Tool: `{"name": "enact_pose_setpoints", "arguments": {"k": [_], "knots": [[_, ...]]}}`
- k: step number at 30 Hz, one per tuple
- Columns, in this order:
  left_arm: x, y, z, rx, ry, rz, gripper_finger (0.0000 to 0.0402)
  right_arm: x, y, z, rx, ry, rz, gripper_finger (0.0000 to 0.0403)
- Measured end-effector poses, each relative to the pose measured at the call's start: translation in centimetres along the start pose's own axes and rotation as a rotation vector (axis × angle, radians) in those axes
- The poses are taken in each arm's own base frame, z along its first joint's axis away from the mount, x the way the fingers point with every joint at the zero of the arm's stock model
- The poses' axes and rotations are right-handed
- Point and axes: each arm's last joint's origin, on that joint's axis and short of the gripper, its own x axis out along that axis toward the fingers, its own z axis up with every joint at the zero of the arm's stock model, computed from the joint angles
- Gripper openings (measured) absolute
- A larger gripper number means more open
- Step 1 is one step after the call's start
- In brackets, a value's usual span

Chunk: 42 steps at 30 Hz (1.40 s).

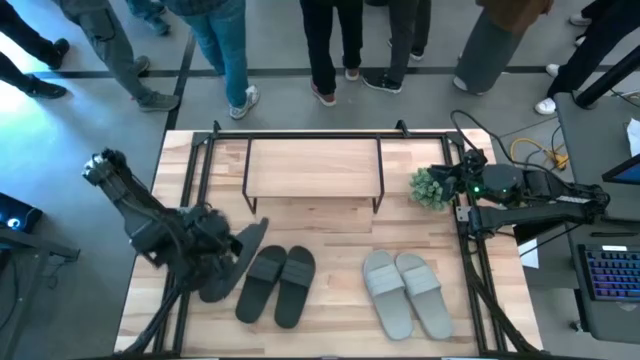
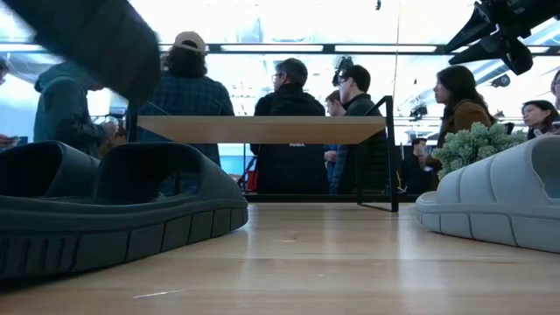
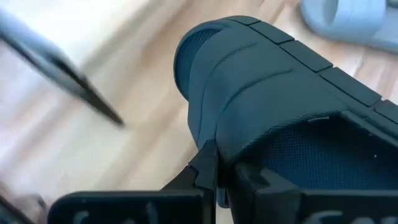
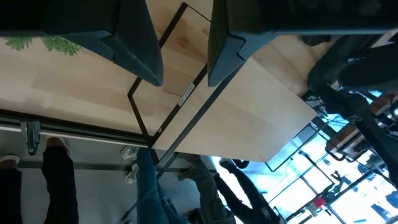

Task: Pick and place slides into the shelf
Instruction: Put the black slide on the shelf

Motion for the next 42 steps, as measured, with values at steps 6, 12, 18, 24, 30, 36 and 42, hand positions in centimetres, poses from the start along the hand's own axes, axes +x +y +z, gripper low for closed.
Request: {"name": "enact_pose_setpoints", "arguments": {"k": [6, 12, 18, 24, 30, 36, 42], "knots": [[0.9, 0.6, 6.2, 0.259, -0.016, 0.178, 0.0, -0.5, 0.2, 0.6, -0.004, -0.015, 0.014, 0.0118], [4.0, 2.4, 11.9, 0.447, 0.021, 0.439, 0.0, -0.6, 0.2, 0.8, -0.023, -0.02, 0.018, 0.0118], [9.9, 3.5, 17.5, 0.586, 0.126, 0.62, 0.0, -0.5, 0.1, 0.7, -0.027, -0.03, -0.005, 0.0118], [15.4, 2.6, 20.4, 0.638, 0.219, 0.678, 0.0, -0.5, 0.1, 0.7, -0.021, -0.032, -0.007, 0.0118], [19.2, 2.0, 21.7, 0.672, 0.242, 0.8, 0.0001, -0.4, 0.2, 0.7, -0.021, -0.031, -0.009, 0.0118], [20.1, 1.6, 21.9, 0.666, 0.255, 0.774, 0.0041, -0.1, 0.4, 0.6, -0.036, -0.02, -0.018, 0.0118], [18.4, 1.5, 22.0, 0.578, 0.222, 0.66, 0.0113, 0.3, 0.6, 0.5, -0.053, -0.002, -0.032, 0.0119]]}}
